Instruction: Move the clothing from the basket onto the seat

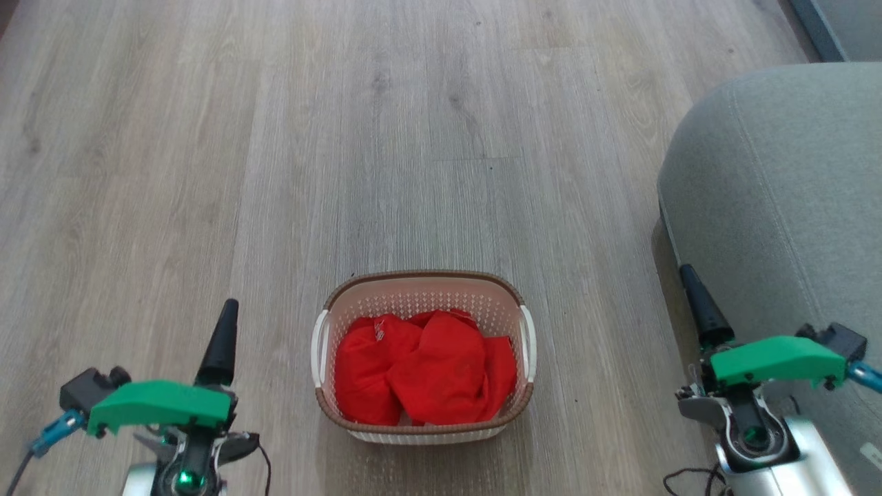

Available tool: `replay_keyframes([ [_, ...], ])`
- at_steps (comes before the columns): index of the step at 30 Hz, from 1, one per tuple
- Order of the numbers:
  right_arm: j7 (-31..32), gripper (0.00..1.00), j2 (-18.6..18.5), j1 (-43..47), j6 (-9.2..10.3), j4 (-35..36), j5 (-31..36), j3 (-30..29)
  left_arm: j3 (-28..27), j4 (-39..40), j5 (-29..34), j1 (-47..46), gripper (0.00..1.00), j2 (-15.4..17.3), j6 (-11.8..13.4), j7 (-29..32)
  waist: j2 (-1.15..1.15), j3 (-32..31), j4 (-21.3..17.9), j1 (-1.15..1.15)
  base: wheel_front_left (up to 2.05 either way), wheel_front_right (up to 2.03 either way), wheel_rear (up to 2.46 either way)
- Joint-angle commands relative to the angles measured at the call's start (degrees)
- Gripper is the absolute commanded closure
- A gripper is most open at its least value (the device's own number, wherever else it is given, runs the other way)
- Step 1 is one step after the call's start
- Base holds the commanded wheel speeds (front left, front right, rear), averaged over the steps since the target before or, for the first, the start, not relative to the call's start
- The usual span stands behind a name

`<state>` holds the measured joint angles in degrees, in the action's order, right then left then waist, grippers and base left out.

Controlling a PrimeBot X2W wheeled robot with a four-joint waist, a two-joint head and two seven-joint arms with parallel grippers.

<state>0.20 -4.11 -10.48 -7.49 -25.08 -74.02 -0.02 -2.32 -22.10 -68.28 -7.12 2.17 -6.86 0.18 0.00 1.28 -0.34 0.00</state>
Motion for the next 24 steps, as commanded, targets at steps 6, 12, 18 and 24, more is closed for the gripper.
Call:
replay_keyframes([
  [6, -1.65, 0.0, -1.45, -5.08, -0.01, 0.98, 6.25, 1.82, -0.5, 2.34, 7.62, -4.31, 0.0, 0.98, -0.22, -1.77, 0.0, 0.17, -0.07, 0.0, 0.0, 0.0, 0.0],
  [12, -2.5, 0.0, -1.81, -6.19, -0.01, 0.89, 10.25, 2.56, -0.42, 3.0, 12.48, -4.94, 0.0, 1.02, -0.01, -2.61, 0.0, 0.37, -0.15, 0.0, 0.0, 0.0, 0.0],
  [18, -3.52, 0.0, -2.18, -7.58, -0.01, 0.29, 14.66, 3.51, 0.09, 3.33, 17.83, -5.91, 0.0, 1.31, 0.69, -3.61, 0.0, 0.53, -0.27, 0.0, 0.0, 0.0, 0.0],
  [24, -4.54, 0.0, -2.48, -8.83, -0.01, -0.23, 18.5, 4.66, 0.75, 3.45, 22.41, -6.65, 0.0, 1.68, 1.26, -4.62, 0.0, 0.55, -0.34, 0.0, 0.0, 0.0, 0.0],
])
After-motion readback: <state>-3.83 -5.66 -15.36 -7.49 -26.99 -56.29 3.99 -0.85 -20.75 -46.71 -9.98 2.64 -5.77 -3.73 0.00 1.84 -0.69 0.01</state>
